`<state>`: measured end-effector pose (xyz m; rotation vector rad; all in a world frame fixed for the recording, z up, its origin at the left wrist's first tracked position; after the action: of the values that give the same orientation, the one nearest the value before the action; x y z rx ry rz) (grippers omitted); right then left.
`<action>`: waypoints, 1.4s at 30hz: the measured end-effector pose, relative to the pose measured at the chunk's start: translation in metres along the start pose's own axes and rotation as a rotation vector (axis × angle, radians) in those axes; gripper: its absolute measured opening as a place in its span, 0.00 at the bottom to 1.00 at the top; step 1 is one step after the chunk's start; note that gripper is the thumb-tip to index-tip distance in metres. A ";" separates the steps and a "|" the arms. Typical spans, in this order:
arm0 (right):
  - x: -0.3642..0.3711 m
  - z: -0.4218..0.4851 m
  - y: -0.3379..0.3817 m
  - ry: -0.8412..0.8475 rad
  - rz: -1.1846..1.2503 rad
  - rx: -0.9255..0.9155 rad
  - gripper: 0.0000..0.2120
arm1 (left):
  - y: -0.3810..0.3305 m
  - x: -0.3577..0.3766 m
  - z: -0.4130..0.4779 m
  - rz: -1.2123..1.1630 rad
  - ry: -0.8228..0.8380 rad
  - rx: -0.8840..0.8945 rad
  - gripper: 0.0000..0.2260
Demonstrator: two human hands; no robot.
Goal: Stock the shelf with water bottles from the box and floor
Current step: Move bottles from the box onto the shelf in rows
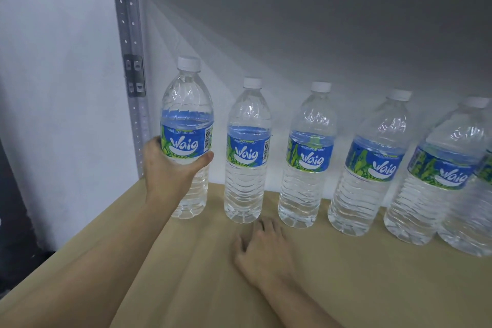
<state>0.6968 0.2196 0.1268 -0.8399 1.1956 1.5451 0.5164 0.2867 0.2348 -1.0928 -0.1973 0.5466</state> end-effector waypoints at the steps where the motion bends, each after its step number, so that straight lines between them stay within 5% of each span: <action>1: 0.000 -0.001 0.001 0.007 0.011 0.005 0.26 | 0.000 0.003 0.004 -0.005 0.007 0.003 0.31; 5: 0.000 -0.002 0.004 -0.058 -0.025 0.070 0.26 | 0.012 0.015 0.020 -0.006 0.049 -0.002 0.29; 9: 0.001 -0.002 0.006 -0.010 -0.014 0.045 0.38 | 0.038 0.019 0.027 0.028 0.119 -0.047 0.35; 15: 0.000 0.000 0.002 0.011 0.006 0.039 0.26 | 0.044 0.016 0.028 -0.065 0.171 -0.080 0.34; 42: 0.001 0.000 0.003 0.015 -0.018 0.058 0.28 | 0.043 0.022 0.028 -0.048 0.217 -0.142 0.38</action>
<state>0.6940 0.2202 0.1266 -0.8228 1.2350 1.4852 0.5102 0.3347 0.2067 -1.2732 -0.0726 0.3720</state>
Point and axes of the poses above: each hand's wrist, its own z-axis towards the middle knuckle, its own x-axis out of the palm, y = z × x, the point moved 2 cm from there along z, towards the middle knuckle, and after that the axes turned 5 degrees about -x, right-handed, at the moved point
